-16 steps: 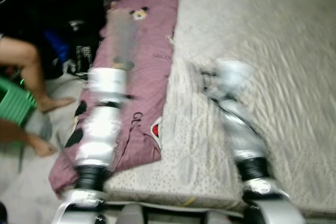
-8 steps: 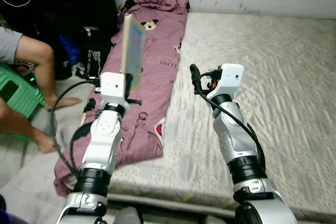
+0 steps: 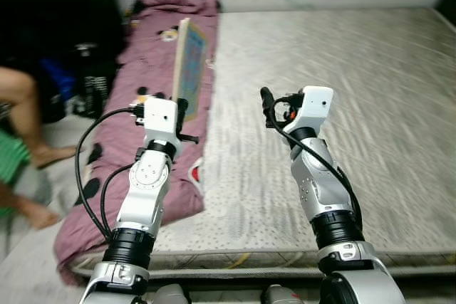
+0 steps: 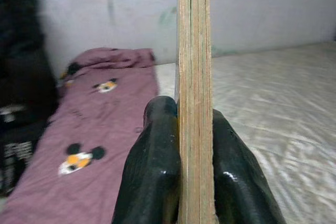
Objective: Clean up the room
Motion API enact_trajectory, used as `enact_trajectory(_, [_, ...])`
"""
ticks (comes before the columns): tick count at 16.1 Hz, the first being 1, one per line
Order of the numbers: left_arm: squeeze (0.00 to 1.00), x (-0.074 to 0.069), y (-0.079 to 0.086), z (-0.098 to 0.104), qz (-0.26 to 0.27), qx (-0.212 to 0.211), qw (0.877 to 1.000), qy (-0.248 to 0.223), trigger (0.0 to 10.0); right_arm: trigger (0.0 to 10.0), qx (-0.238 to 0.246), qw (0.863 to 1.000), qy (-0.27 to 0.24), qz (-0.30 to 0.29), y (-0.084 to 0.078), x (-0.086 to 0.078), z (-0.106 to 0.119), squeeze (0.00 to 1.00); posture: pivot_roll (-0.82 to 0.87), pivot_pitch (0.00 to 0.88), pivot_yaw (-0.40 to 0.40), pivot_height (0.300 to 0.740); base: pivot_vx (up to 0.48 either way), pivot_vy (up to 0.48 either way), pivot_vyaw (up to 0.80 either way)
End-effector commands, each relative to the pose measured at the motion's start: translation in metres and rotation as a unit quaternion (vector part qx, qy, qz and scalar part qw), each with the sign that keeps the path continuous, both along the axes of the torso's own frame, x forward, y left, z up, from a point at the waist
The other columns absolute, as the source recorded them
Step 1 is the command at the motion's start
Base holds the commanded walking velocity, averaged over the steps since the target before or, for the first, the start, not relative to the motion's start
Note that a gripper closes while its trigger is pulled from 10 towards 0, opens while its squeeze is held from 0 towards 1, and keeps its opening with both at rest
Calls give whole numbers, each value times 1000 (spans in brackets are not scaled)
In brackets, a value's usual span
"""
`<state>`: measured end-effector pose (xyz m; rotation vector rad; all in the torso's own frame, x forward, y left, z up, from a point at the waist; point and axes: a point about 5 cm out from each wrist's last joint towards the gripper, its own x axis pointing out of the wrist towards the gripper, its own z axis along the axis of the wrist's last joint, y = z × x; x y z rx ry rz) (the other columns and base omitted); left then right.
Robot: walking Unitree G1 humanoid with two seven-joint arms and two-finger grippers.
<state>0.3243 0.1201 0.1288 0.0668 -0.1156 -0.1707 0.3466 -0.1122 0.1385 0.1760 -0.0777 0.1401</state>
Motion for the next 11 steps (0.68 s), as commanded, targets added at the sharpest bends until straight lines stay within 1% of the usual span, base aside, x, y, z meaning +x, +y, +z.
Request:
enact_trajectory(1, [0,0,2,9,-6,4,1000,-24,10000,10000,4,1000,1,6,4,1,2,0,-116,0,53,740,0,0,-800])
enact_trajectory(3, [0,-1,1,9,-11,2,1000,-25,10000,10000,6,1000,-1,5,4,1,2,0,-115,0,53,740,0,0,-725])
enact_trajectory(4, [0,-1,0,9,-13,2,1000,-26,10000,10000,6,1000,-2,5,4,1,2,0,-115,0,52,740,0,0,0])
enact_trajectory(7, [0,-2,0,9,-16,0,1000,-26,10000,10000,4,1000,-2,6,4,0,2,0,-115,0,51,740,0,-265,0])
enact_trajectory(11, [0,-1,0,10,-16,-3,1000,-26,10000,10000,3,1000,-2,6,4,1,2,0,-116,0,50,740,0,-327,0])
